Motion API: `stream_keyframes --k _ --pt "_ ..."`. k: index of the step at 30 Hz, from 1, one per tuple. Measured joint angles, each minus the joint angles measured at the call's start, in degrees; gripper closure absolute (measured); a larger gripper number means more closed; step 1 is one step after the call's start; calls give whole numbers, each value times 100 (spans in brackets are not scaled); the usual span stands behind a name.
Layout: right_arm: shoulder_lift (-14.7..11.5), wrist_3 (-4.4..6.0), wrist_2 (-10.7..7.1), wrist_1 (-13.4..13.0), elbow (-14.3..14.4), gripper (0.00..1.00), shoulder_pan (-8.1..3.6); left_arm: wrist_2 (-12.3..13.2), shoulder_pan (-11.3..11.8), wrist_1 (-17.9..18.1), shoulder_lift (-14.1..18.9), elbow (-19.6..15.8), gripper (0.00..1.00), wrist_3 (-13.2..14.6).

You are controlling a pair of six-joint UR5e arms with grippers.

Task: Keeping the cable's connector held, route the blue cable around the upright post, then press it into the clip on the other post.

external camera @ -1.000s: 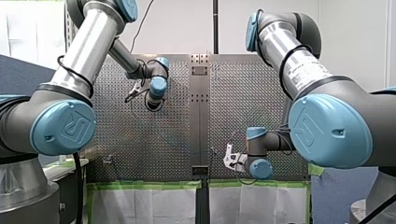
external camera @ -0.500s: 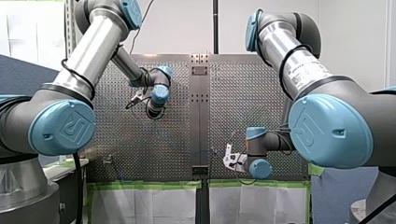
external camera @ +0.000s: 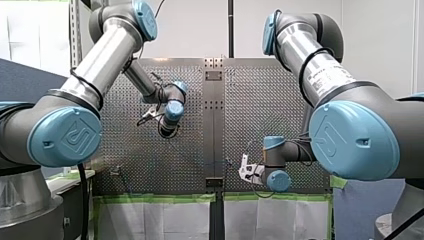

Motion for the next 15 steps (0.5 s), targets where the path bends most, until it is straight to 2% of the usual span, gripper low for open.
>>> stream_keyframes --k 9,15 --pt "-1 0 0 -4 0 100 -10 247 -94 -246 -49 0 2 -139" --pt "-1 0 0 2 0 100 -22 399 -144 -386 -276 -1 2 -240"
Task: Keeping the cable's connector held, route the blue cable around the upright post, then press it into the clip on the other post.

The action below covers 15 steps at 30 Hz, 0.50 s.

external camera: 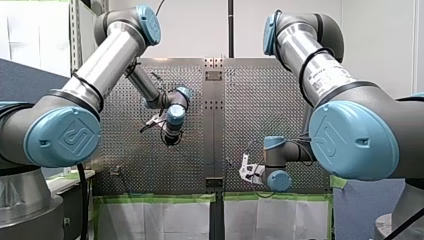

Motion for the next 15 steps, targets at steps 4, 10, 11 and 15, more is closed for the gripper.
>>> stream_keyframes --k 4,10,11,15 --pt "-2 0 0 -9 0 100 -2 61 -53 -13 -132 0 2 -87" --pt "-3 0 0 -16 0 100 -3 320 -74 39 -167 0 2 -342" --pt "-3 0 0 -14 0 100 -3 371 -75 50 -167 0 2 -394" --pt "0 0 0 -17 0 100 -3 573 -89 71 -168 0 2 -594"
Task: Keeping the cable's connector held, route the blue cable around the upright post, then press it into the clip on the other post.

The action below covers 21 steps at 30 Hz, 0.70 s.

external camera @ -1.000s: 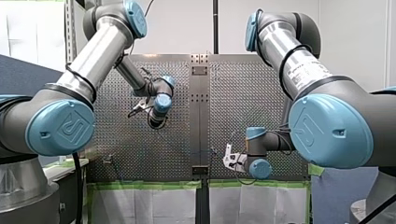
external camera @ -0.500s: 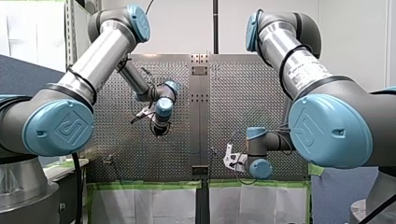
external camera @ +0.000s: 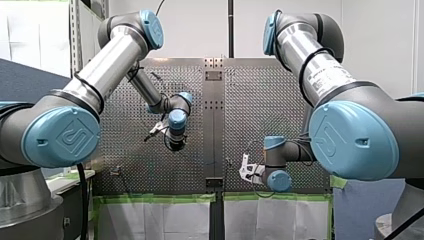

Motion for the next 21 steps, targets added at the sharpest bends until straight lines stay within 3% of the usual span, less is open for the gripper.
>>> stream_keyframes --k 8,21 --pt "1 6 0 -5 0 100 0 356 -73 19 -7 -2 2 -382" --pt "-2 9 -1 -7 0 100 0 556 -211 214 -344 -3 2 -986"
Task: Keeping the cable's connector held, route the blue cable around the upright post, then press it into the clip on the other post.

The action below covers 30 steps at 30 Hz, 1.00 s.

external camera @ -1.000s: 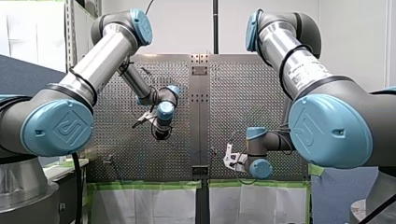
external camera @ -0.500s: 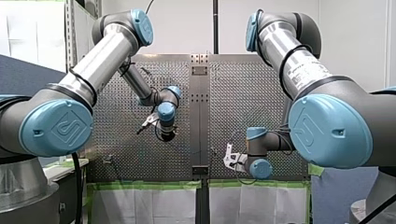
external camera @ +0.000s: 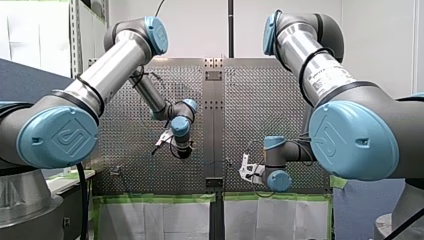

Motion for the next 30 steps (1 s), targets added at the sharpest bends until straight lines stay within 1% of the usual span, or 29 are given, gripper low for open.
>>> stream_keyframes --k 3,10,13,16,19,22,25,28,30 --pt "2 0 -20 1 0 100 0 129 -90 127 -63 1 2 -140" --pt "3 1 -142 5 -10 100 0 459 -286 469 -86 1 2 -484" --pt "2 -7 -184 14 -27 100 -3 515 -341 615 -87 -1 2 -631" --pt "1 -13 -247 19 -46 100 -4 503 -389 750 -88 1 2 -767" --pt "1 -14 -340 25 -64 100 -12 408 -437 849 -89 1 2 -924" --pt "-2 -11 -427 29 -86 100 -15 294 -466 854 -94 1 2 -1100" --pt "-1 -7 -474 31 -104 100 -16 203 -508 824 -127 1 2 -1286" --pt "0 -3 -538 38 -111 100 -17 143 -569 796 -209 1 2 -1445" --pt "0 -6 -569 48 -112 100 -18 147 -610 818 -270 0 2 -1528"
